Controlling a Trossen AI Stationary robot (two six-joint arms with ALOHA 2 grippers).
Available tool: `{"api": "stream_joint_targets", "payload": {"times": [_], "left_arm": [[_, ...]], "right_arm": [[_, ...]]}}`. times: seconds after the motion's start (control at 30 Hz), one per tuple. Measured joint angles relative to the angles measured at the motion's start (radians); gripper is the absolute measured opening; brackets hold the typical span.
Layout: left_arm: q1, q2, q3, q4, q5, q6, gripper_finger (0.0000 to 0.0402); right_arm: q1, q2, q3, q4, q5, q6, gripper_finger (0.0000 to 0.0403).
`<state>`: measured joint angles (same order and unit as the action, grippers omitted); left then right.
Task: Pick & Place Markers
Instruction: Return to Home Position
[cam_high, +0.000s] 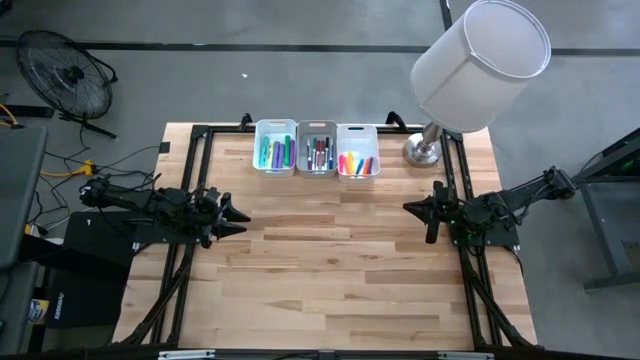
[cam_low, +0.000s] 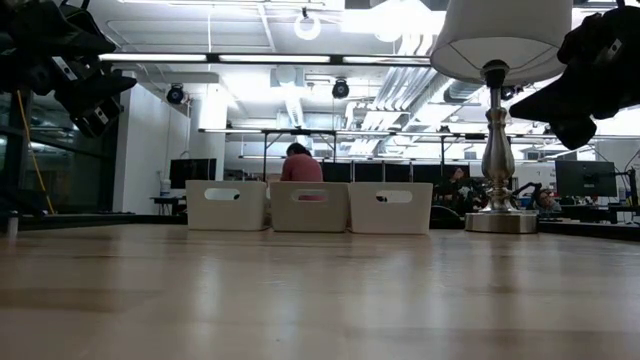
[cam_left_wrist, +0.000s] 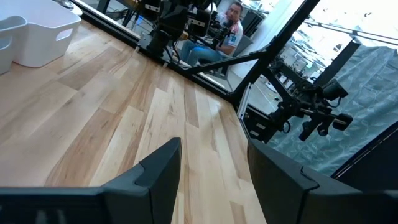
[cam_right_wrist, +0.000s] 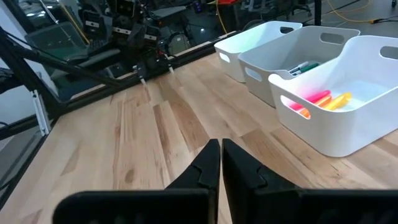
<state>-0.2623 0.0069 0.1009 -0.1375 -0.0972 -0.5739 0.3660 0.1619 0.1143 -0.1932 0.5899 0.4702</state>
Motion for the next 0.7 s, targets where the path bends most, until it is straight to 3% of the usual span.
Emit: {"api": "stream_joint_targets", "payload": {"times": [0.7], "left_arm": [[0.0, 0.0, 0.0, 0.0, 0.0, 0.0, 0.0181]], "right_arm": [[0.0, 0.0, 0.0, 0.0, 0.001, 0.0, 0.0008]]}}
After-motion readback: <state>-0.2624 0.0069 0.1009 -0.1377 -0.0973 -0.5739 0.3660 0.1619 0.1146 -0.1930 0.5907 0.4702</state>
